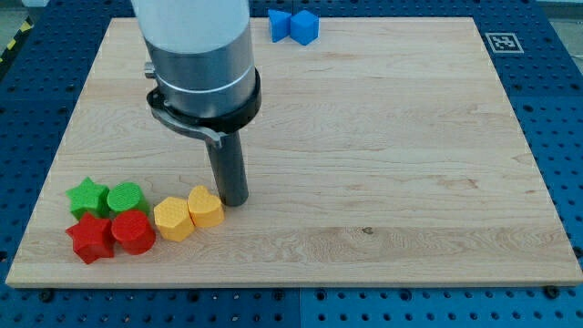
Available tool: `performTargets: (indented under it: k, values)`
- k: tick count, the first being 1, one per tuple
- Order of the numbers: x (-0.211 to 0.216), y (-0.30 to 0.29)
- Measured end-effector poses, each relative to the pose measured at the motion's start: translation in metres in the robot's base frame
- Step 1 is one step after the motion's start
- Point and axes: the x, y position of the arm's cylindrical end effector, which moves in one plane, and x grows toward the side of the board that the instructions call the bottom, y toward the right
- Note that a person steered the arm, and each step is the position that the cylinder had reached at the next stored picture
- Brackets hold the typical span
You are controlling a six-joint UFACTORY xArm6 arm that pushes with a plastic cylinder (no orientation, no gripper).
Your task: Move the blue cube and blue triangle left a bit
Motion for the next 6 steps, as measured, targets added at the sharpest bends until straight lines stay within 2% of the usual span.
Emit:
performTargets:
  k: [1, 4, 5, 6]
  values:
    - [0.018, -0.008]
    - [-0.152, 0.008]
    - [-0.181, 0.021]
    - [-0.181, 0.029]
